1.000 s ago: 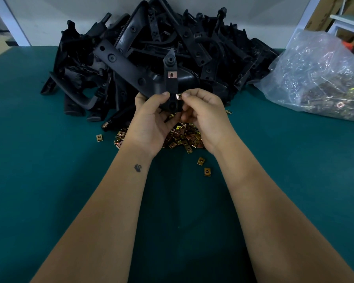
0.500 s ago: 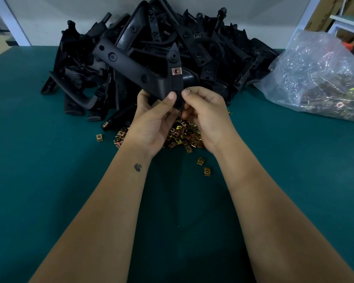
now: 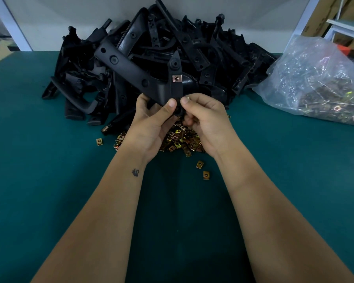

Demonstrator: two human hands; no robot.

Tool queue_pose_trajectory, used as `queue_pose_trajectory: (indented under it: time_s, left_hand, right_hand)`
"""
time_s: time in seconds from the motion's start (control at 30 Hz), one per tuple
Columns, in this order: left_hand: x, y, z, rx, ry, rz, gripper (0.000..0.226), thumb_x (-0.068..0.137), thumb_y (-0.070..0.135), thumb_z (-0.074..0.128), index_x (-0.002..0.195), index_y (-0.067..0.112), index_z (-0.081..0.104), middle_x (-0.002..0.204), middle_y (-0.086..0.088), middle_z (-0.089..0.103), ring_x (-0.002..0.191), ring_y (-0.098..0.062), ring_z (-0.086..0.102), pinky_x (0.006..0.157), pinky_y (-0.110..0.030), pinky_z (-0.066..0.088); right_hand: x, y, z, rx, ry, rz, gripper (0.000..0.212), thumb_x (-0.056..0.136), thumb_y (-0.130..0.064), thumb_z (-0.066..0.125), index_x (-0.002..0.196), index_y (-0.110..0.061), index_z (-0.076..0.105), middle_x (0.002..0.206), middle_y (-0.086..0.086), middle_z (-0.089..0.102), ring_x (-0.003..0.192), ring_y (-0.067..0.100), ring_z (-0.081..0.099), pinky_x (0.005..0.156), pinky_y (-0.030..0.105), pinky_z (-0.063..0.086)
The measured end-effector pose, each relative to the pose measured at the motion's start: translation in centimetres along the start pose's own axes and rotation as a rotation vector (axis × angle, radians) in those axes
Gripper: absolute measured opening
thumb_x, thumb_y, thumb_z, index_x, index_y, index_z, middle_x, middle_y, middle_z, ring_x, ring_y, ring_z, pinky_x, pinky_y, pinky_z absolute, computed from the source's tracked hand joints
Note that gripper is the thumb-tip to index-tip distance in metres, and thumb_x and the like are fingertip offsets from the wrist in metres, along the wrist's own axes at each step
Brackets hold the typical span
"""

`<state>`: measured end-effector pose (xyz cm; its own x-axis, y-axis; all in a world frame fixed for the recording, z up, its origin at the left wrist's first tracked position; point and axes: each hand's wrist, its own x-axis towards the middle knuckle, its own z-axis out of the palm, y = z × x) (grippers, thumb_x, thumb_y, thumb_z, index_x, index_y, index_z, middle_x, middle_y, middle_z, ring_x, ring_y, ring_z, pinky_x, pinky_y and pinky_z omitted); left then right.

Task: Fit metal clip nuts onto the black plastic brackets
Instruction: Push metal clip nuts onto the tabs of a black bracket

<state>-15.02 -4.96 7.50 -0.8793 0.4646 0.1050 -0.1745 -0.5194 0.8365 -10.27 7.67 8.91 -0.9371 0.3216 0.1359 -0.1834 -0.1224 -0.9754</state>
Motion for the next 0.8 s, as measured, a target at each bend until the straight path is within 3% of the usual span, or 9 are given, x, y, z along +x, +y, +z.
queue_pose_trajectory:
  time_s: [0.17,0.37,0.6,0.8]
  left_hand:
    - [-0.19,0.14,0.1,0.007,0.005,0.006,0.052,0.078,0.016,0.07,0.122,0.015,0.044,0.102,0.003,0.072,0.105,-0.013,0.067,0.097,-0.031,0.054]
    - [-0.29,0.12,0.03,0.023,0.009,-0.009,0.044,0.082,0.015,0.069,0.118,0.017,0.044,0.101,0.006,0.073,0.103,-0.01,0.069,0.083,-0.023,0.055]
    - [-0.54,0.0,0.17,0.095,0.042,0.009,0.055,0.084,0.013,0.07,0.131,0.014,0.042,0.109,0.001,0.072,0.113,-0.016,0.067,0.087,-0.027,0.056]
    - [-0.35,0.1,0.19,0.015,0.046,-0.022,0.052,0.074,0.019,0.075,0.118,0.014,0.048,0.102,-0.003,0.074,0.097,-0.018,0.071,0.085,-0.027,0.057]
  right_hand:
    - [0.09,0.19,-0.05,-0.016,0.001,-0.018,0.019,0.091,-0.009,0.065,0.075,-0.016,0.069,0.055,-0.007,0.049,0.055,0.007,0.046,0.059,0.021,0.044]
    - [0.15,0.39,-0.1,-0.014,-0.004,-0.02,0.019,0.092,-0.01,0.065,0.075,-0.017,0.069,0.056,-0.007,0.049,0.055,0.005,0.046,0.057,0.018,0.043]
    - [-0.05,0.5,0.06,-0.079,-0.015,-0.024,0.02,0.092,-0.007,0.063,0.073,-0.013,0.064,0.062,-0.004,0.05,0.056,0.005,0.044,0.059,0.02,0.041]
    - [-0.1,0.11,0.23,-0.101,-0.011,-0.058,0.018,0.094,-0.008,0.062,0.077,-0.013,0.067,0.06,-0.006,0.052,0.056,0.006,0.046,0.057,0.018,0.043]
